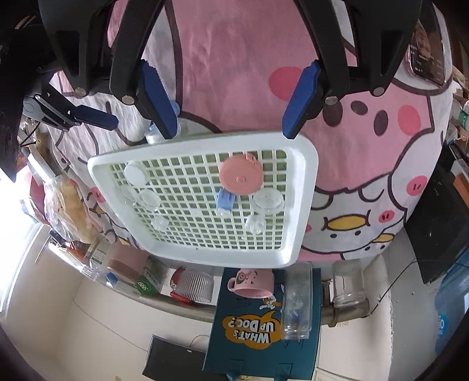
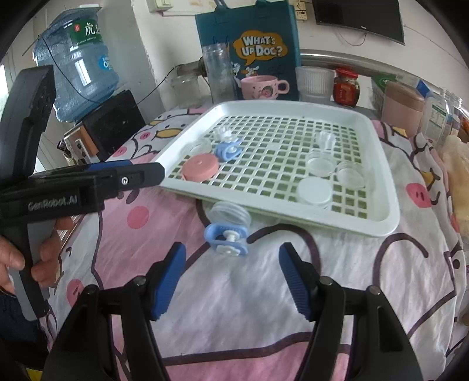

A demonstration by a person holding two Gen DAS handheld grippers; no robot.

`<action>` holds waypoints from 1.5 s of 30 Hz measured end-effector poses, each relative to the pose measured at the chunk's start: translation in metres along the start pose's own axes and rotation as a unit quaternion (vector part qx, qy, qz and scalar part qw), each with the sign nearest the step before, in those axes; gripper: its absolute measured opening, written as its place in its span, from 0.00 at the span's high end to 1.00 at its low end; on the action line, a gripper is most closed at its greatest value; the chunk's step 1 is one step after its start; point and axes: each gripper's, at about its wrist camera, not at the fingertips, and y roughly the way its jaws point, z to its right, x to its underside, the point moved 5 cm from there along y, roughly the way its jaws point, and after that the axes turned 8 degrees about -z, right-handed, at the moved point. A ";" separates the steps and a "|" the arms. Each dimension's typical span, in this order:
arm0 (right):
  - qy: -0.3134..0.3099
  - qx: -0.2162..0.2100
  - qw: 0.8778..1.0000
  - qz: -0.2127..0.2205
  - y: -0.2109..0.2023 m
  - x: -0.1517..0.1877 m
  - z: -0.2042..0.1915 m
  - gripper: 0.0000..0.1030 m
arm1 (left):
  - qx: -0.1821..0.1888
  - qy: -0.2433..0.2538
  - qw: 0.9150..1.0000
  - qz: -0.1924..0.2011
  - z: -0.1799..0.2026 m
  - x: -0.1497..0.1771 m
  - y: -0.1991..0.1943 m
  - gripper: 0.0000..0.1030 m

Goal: Organize rigid objects
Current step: 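Grasp the blue clip with the right tool while the left tool moves toward a clear lid, then grasp the clear round lid with the left tool while the right tool lifts the blue clip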

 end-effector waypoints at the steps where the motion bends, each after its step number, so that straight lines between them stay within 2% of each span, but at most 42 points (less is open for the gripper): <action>1: 0.000 0.008 1.000 -0.005 0.007 -0.001 -0.002 0.36 | 0.001 -0.005 1.000 -0.002 -0.002 0.006 0.002 0.27; 2: 0.005 0.017 1.000 -0.011 0.014 -0.002 -0.003 0.37 | 0.003 -0.009 1.000 -0.003 -0.003 0.010 0.002 0.27; 5: 0.025 0.023 0.999 -0.025 0.032 -0.005 0.001 0.54 | 0.011 -0.022 1.000 -0.006 -0.010 0.018 0.005 0.27; 8: 0.028 0.027 0.999 -0.013 0.033 -0.006 0.003 0.61 | 0.010 -0.027 1.000 -0.011 -0.014 0.022 0.010 0.27; 9: 0.029 0.029 0.999 -0.012 0.032 -0.005 0.004 0.70 | 0.011 -0.027 0.999 -0.013 -0.014 0.024 0.011 0.27; 10: 0.032 0.025 0.999 -0.015 0.031 -0.002 0.005 0.75 | 0.013 -0.026 0.999 -0.015 -0.012 0.024 0.012 0.27; 12: 0.033 0.016 0.999 -0.013 0.023 0.004 0.006 0.74 | 0.018 -0.017 1.000 -0.017 -0.006 0.026 0.015 0.27; 20: 0.047 0.075 0.996 0.010 -0.013 0.031 0.048 0.74 | 0.039 0.025 0.998 -0.033 0.042 0.026 0.036 0.27; 23: 0.070 0.080 0.994 0.008 -0.017 0.039 0.068 0.74 | 0.044 0.031 0.998 -0.044 0.061 0.025 0.049 0.27; 29: 0.077 0.081 0.994 0.007 -0.018 0.048 0.078 0.74 | 0.005 0.026 0.999 -0.026 0.075 0.013 0.067 0.27; 32: 0.073 0.076 0.994 0.003 -0.017 0.050 0.076 0.71 | -0.012 0.016 0.999 -0.026 0.072 0.006 0.076 0.28; 35: 0.071 0.070 0.995 0.003 -0.018 0.052 0.073 0.58 | -0.033 0.019 0.999 -0.015 0.069 0.003 0.078 0.46; 36: 0.071 0.072 0.995 0.002 -0.018 0.053 0.073 0.57 | -0.031 0.018 0.999 -0.012 0.067 0.003 0.077 0.62; 40: 0.076 0.077 0.994 0.003 -0.019 0.053 0.075 0.57 | -0.007 0.023 1.000 -0.020 0.059 0.005 0.071 0.63; 45: 0.065 0.076 0.995 0.004 -0.015 0.048 0.072 0.57 | -0.002 0.050 0.998 -0.034 0.047 0.027 0.051 0.63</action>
